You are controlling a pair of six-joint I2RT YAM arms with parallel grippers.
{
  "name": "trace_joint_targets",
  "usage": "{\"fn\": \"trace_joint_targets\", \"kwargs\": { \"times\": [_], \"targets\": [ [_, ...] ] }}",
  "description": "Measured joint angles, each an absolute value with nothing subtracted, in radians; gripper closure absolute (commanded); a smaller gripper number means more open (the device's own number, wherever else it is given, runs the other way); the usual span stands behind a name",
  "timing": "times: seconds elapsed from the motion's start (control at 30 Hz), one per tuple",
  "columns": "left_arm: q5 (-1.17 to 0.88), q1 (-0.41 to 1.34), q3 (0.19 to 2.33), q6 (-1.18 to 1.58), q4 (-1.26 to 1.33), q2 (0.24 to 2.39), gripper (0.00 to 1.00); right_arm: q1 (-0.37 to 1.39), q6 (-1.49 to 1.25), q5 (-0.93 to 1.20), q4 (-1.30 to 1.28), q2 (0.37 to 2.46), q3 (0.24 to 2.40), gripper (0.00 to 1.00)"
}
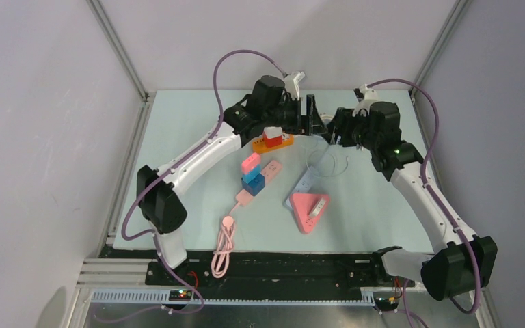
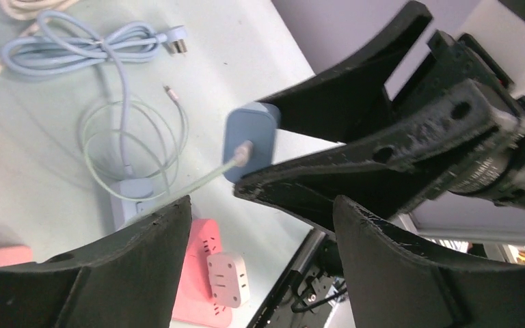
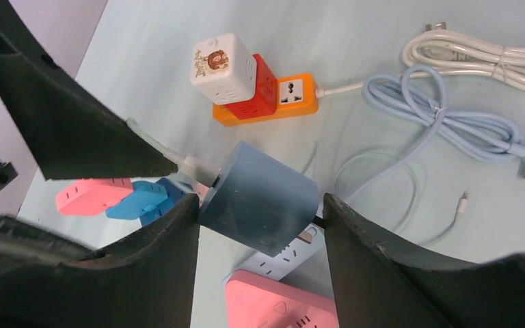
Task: Insert the plug
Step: Pick up the plug from the center of the board.
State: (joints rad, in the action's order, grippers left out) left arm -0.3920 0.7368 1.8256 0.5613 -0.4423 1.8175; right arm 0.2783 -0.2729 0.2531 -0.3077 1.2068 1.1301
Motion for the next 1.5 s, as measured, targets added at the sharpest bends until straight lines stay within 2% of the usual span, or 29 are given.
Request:
{"fn": "trace_joint_targets", "kwargs": {
  "times": [0.37, 0.77, 1.23, 1.5],
  "targets": [
    [-0.286, 0.723, 1.658, 0.631, -0.347, 1.744, 0.20, 0.269, -0.278, 0.357, -0.270, 1.194, 1.093, 0.65],
    [-0.396, 0.695, 1.529, 0.780, -0.118, 1.703, 0.24, 0.255, -0.258, 0.437, -0.234, 1.194, 1.091, 0.68],
    [-0.415, 0.677, 1.497, 0.842, 0.000, 1.685, 0.29, 0.266, -0.199, 0.518, -0.223, 1.193, 1.067, 0.69],
    [-0.451, 0.678, 1.478, 0.795, -0.029, 1.685, 0.39, 0.283, -0.163, 0.539, -0.199, 1.193, 1.066, 0.68]
  ]
}}
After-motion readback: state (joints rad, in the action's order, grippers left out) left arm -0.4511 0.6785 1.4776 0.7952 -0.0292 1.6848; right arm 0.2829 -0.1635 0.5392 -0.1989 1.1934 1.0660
